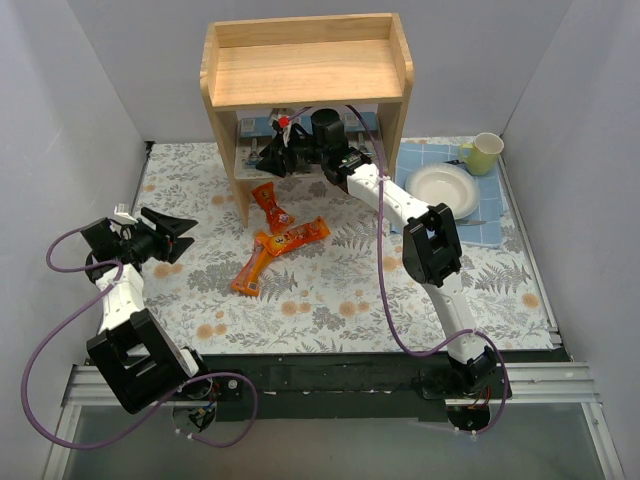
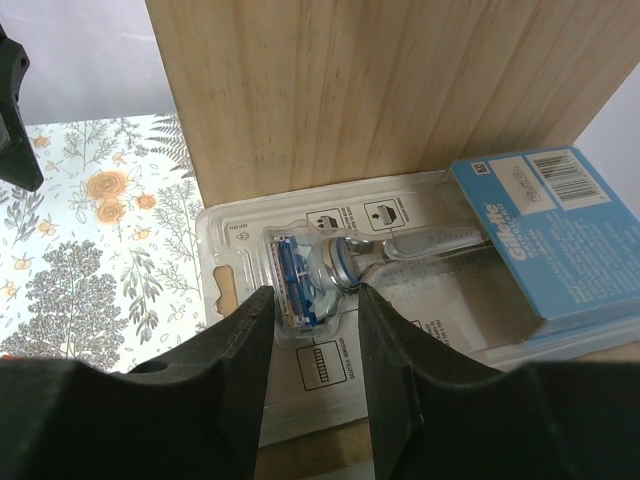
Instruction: Place and organize the shaving razors onto the shelf
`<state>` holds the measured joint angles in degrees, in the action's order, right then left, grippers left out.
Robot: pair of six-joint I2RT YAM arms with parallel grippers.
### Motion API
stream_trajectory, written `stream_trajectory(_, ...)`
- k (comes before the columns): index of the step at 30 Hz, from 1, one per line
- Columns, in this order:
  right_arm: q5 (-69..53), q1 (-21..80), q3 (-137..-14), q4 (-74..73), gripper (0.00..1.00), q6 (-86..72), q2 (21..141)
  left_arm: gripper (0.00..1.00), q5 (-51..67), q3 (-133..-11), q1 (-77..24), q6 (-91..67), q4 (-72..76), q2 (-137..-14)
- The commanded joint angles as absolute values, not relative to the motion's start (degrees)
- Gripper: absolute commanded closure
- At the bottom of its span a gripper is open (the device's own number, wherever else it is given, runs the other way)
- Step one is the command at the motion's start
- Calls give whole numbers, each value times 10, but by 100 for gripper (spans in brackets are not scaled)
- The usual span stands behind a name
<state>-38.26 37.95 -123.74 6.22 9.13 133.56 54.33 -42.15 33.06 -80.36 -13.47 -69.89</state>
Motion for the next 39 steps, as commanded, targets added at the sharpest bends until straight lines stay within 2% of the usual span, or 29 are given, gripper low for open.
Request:
stream_trajectory(1, -367, 393, -1259, 76, 54, 90, 1356, 40, 540, -423, 334, -797, -135, -679)
stream_trajectory(23, -347, 393, -1265, 96, 53, 114, 1368, 39, 542, -422, 334, -804, -122, -686)
stream_trajectory(32, -335, 394, -1202, 149, 43, 113, 1325, 39, 545, -417, 333, -806, -122, -679)
stream_trajectory(39, -320, 395, -1192, 162, 43, 113, 1315, 39, 545, -417, 334, -809, -119, -679)
